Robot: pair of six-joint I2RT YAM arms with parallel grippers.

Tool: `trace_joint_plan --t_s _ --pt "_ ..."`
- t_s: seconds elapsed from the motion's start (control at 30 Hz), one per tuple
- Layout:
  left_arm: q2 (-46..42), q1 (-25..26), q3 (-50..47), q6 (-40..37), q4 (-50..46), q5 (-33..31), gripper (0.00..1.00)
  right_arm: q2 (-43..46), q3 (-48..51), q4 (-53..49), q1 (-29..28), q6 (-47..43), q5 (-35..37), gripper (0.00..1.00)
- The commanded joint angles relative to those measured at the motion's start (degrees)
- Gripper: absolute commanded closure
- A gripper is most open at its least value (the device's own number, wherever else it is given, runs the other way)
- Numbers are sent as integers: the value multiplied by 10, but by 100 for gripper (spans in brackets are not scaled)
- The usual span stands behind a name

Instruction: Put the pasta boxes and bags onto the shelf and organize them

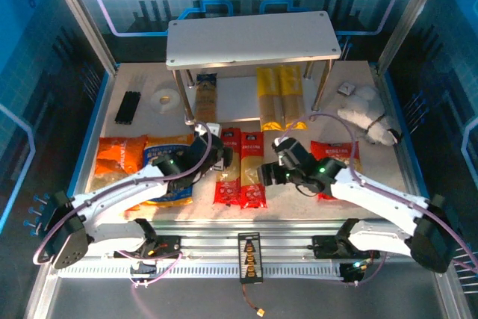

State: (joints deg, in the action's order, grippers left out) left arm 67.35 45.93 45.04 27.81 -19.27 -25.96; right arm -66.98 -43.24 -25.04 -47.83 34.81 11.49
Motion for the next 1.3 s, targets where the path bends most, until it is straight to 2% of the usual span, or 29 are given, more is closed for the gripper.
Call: trace_joint_plan --t_s 0.0,0.13,0.27,0.37,0.67,0.9,1.27 --pt "-38 7 -44 64 -32 -16 33 -80 -22 39 -45 51 39 6" --pt "-70 8 -61 72 -45 -16 33 -180 -64 50 -70 71 73 3" --pt "-105 9 -77 71 -42 -15 32 -249 -99 69 -71 81 65 0" --pt "-124 9 -89 73 -53 -22 32 -275 -112 84 -73 88 60 0" --pt "-199 8 -135 92 -79 -37 31 -343 -157 46 -69 97 112 0" --pt "-236 9 -146 93 -100 -49 30 -329 -135 46 -58 103 122 0" --pt "-232 8 -147 90 -88 -50 30 -311 -98 44 -37 99 114 1"
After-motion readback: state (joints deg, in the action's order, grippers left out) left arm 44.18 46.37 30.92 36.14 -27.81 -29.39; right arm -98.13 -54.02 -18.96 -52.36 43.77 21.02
